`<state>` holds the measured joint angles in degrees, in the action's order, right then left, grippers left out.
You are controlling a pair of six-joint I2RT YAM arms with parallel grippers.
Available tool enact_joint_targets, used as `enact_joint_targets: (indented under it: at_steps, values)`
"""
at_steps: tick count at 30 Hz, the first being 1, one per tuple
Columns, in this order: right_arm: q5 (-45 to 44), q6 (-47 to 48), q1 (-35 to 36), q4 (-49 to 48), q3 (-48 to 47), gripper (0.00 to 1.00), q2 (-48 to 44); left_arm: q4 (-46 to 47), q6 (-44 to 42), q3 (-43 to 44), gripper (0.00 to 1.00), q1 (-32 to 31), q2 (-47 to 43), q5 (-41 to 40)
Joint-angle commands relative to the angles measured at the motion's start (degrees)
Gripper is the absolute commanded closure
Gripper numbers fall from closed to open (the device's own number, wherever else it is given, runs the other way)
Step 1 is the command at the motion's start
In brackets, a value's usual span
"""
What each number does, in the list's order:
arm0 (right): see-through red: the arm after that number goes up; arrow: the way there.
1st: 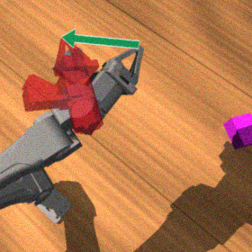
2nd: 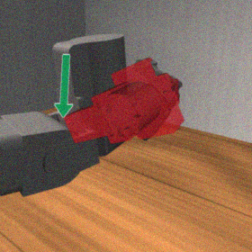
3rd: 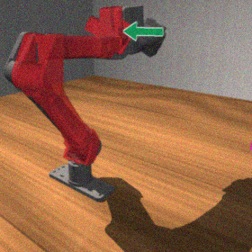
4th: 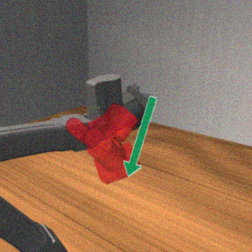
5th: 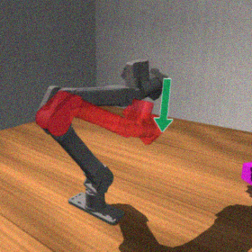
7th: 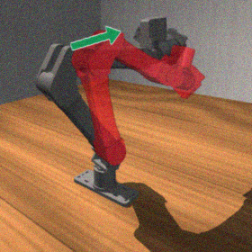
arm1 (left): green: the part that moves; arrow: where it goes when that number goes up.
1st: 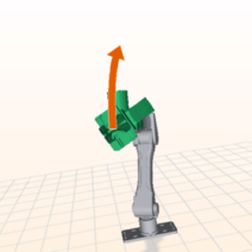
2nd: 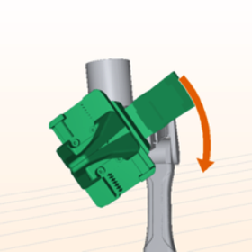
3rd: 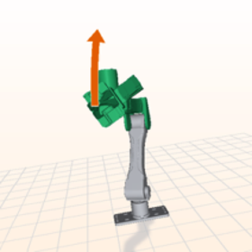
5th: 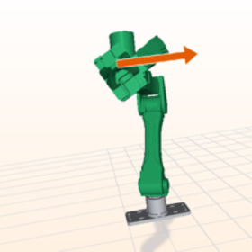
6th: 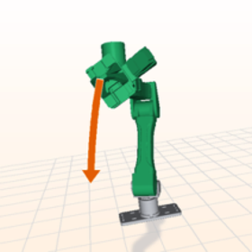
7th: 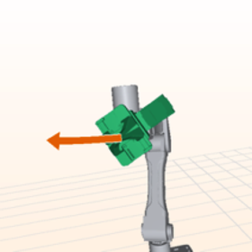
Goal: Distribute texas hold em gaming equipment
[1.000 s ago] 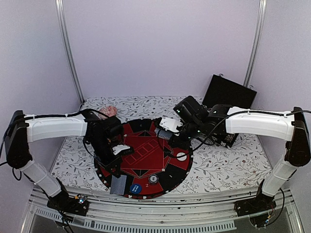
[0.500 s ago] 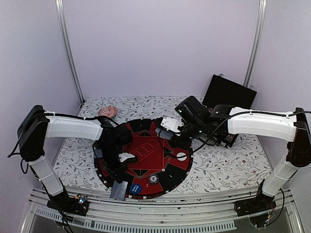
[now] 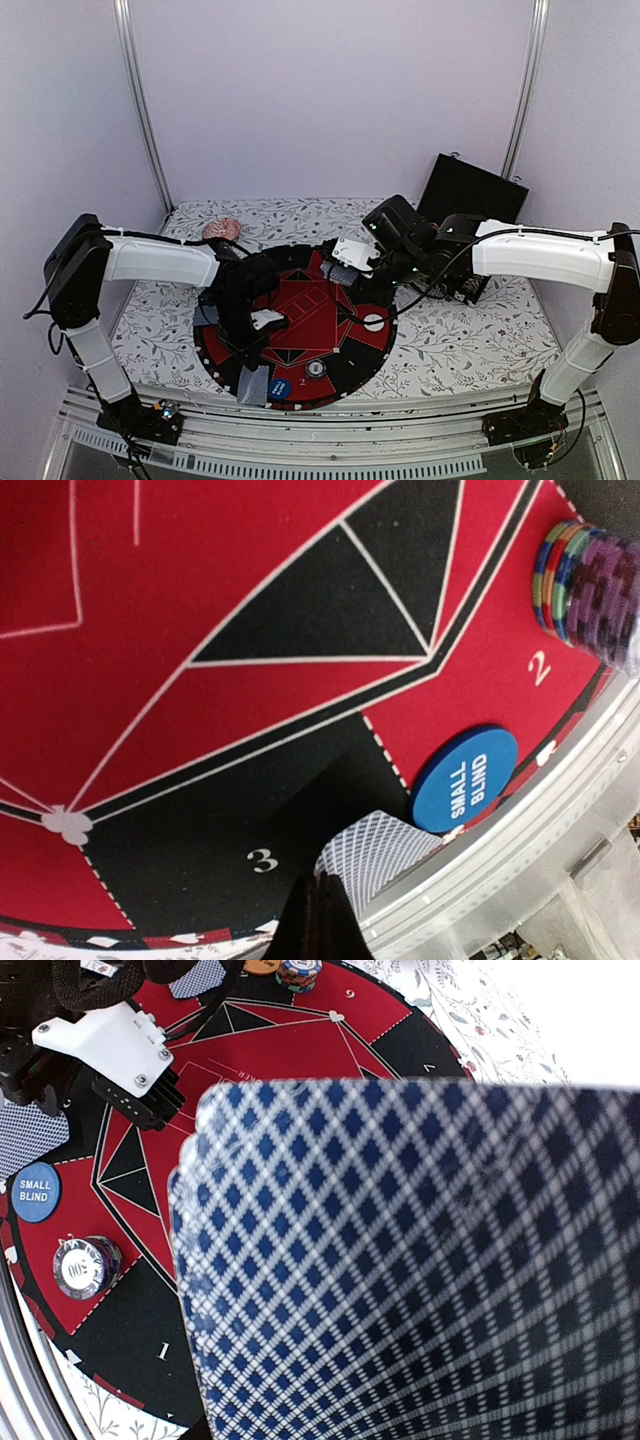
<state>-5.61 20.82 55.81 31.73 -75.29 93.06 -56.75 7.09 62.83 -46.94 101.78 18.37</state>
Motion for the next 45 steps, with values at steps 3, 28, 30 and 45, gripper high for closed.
enact_joint_targets:
  at_steps: [3, 28, 30, 45]
  values:
    - [0.0, -0.3, -0.1, -0.3, 0.2, 0.59, -2.0, 0.6, -0.5, 1.3, 1.00, -0.3, 1.6, -1.0]
    - [0.2, -0.4, -0.1, 0.1, 0.5, 0.59, -2.6, -7.8, 2.9, 3.3, 1.00, -2.9, 4.4, -9.0]
    - [0.2, -0.5, -0.1, 0.1, 0.4, 0.59, -2.6, -7.8, 3.1, 4.0, 1.00, -2.8, 4.6, -9.5]
    - [-0.2, -1.0, -0.1, 0.5, 0.6, 0.59, -3.3, -4.9, 2.3, 5.6, 0.85, -2.9, 4.7, -8.3]
